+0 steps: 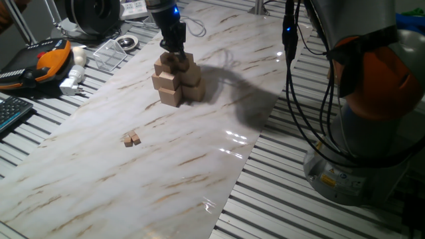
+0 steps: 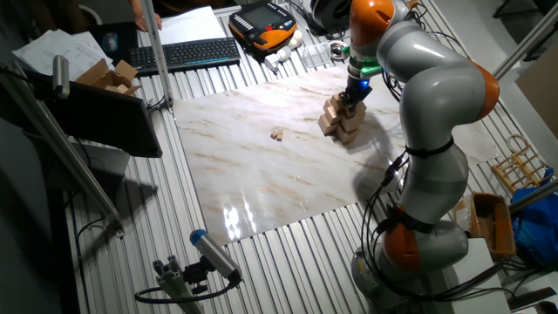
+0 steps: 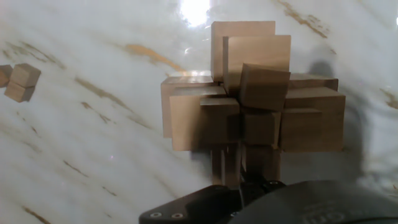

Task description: Stack the blocks into a cross shape

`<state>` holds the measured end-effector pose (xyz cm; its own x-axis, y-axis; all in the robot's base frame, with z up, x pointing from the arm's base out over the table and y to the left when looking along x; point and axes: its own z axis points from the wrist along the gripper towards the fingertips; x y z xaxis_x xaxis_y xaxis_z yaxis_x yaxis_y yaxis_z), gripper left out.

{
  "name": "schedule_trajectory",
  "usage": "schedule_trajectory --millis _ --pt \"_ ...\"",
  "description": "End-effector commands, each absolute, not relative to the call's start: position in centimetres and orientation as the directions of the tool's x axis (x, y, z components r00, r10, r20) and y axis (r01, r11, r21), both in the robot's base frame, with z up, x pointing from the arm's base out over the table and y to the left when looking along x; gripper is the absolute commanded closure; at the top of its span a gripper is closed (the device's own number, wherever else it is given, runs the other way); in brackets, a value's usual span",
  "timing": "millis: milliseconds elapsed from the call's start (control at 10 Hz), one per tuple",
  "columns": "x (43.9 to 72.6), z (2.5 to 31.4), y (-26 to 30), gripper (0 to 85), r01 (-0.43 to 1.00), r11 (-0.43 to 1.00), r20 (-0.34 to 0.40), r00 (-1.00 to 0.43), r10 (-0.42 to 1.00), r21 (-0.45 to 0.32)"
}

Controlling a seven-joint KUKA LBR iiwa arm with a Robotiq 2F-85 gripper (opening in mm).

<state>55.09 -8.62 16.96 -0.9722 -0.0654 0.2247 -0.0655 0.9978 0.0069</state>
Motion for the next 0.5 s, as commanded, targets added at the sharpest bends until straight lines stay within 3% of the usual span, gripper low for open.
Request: schedule_trajectory --millis 0,400 --pt "55.0 17.1 -8.5 85.0 -0.062 0.998 0.229 -0.971 -0.062 0.006" --pt "54.8 18.7 -6.2 85.0 0.011 1.000 0.247 -0.969 0.009 0.009"
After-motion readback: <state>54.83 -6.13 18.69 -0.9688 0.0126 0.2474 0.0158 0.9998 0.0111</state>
